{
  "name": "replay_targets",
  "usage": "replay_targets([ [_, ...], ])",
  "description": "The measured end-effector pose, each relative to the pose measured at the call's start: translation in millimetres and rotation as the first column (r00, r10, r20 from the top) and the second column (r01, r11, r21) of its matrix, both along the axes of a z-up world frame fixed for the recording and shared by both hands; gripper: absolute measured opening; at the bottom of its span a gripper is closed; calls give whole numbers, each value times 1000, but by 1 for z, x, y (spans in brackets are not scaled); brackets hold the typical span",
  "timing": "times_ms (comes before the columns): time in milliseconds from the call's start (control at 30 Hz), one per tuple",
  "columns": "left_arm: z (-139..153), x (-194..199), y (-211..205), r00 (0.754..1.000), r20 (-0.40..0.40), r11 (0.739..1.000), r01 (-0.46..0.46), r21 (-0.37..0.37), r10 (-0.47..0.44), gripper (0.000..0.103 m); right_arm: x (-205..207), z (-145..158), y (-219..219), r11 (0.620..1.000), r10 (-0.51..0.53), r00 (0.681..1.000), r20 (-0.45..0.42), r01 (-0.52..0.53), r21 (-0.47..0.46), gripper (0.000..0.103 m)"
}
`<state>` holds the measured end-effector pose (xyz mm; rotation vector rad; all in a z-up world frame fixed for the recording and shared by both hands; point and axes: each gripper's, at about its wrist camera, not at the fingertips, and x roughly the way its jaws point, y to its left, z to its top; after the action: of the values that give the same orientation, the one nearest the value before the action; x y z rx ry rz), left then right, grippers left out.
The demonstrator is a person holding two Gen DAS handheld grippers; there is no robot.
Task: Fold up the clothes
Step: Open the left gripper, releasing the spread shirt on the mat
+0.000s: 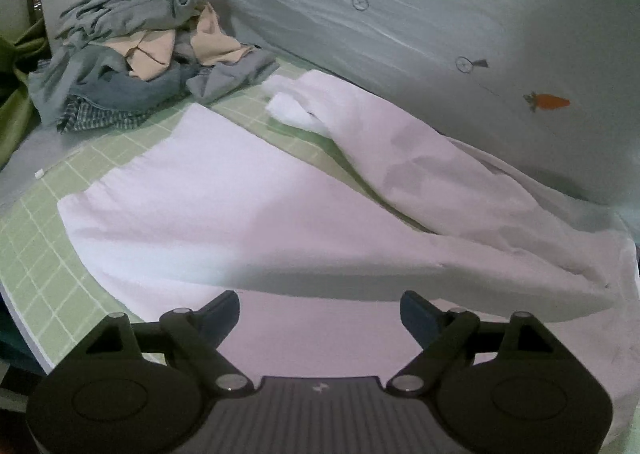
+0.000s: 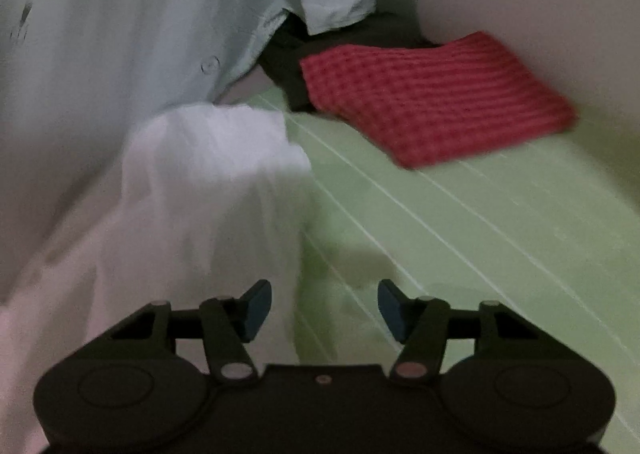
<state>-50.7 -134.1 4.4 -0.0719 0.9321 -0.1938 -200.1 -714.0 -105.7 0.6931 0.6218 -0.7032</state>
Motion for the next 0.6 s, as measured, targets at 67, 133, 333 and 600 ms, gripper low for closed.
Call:
replay_targets([
  [67, 4, -8, -10, 1000, 6, 1000, -6, 20, 6, 88, 12, -5, -22, 999, 6, 998, 69, -9, 47, 61],
  [133, 7, -16, -20, 1000, 5, 999, -3, 47, 3, 88, 23, -9, -34, 997, 11, 993, 119, -20, 79, 61],
  [333, 9, -25, -43, 999, -6, 990, 37, 134, -36, 89, 58, -25, -49, 984, 82, 989, 126, -100, 147, 49],
  [600, 15, -36, -64, 994, 22, 973, 104, 205, -111, 89, 15, 38, -20, 968, 135, 991, -4, -133, -211, 14],
])
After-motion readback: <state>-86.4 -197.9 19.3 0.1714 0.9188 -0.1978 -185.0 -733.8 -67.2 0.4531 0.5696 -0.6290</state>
